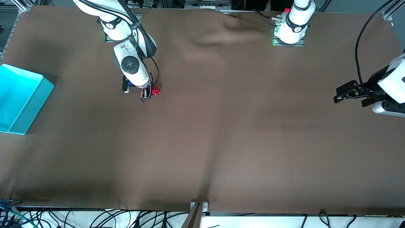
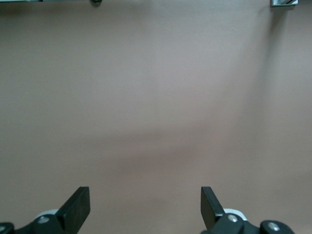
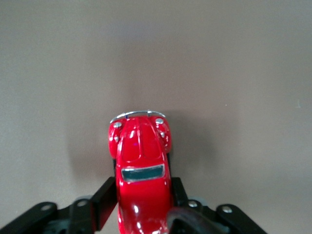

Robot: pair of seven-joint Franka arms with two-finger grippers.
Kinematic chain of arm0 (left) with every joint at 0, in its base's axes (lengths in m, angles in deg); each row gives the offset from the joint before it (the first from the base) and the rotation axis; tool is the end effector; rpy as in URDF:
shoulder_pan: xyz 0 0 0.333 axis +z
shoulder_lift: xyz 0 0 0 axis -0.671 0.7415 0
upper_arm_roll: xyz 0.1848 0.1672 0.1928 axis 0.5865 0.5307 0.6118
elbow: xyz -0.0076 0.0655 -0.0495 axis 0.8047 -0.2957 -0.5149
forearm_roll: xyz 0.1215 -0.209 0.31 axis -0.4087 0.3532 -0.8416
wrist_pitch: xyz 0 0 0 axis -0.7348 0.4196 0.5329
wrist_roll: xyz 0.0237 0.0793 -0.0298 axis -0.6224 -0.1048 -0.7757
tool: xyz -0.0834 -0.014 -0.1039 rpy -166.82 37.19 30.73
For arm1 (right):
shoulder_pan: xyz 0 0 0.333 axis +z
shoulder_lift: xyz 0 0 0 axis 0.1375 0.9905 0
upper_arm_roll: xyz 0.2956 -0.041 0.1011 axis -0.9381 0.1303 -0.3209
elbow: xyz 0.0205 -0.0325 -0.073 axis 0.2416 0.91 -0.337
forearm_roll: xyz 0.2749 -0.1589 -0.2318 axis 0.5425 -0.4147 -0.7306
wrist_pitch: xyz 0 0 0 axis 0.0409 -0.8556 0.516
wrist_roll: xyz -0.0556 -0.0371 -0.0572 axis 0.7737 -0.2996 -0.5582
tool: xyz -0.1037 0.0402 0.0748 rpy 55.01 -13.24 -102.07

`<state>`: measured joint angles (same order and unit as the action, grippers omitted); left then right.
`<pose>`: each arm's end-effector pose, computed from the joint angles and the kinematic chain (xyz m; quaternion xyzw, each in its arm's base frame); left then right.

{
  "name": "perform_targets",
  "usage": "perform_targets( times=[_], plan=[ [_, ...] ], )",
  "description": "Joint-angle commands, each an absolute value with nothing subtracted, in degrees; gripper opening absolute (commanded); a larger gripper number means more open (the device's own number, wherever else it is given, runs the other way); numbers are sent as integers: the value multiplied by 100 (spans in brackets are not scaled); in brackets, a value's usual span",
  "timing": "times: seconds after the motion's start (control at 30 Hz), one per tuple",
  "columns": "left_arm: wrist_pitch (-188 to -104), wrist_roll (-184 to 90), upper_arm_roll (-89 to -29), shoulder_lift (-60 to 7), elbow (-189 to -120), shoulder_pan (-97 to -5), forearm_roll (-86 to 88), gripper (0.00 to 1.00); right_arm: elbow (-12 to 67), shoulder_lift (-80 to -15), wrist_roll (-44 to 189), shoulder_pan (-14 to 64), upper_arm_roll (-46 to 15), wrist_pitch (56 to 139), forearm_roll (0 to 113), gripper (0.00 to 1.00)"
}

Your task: Wind red beetle toy and store in blue box

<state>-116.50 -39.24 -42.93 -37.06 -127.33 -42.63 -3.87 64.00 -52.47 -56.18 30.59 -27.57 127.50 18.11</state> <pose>0.6284 -0.0377 0.5837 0.9983 -0.0400 -0.0014 0.0432 0.4273 0.2451 0.1528 0.6845 -0.7255 -0.0289 0.0659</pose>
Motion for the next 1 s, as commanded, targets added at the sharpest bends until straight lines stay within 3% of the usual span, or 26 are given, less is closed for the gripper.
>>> perform_targets(
  times=[0.0,0.47,0.97],
  plan=[
    [-11584,-3745,-4237,-3725,-12717,-4258,-268,100,6453,-5195,-5874,3067,-2761,12874,1679,0],
    [-11584,-3745,-4237,-3725,-12717,-4258,-268,100,6330,-5317,-5839,3032,-2726,12698,1442,0],
    [-11584,-3745,-4237,-3725,-12717,-4258,-259,100,5742,-5573,-4723,2751,-2700,11750,1274,0]
  ],
)
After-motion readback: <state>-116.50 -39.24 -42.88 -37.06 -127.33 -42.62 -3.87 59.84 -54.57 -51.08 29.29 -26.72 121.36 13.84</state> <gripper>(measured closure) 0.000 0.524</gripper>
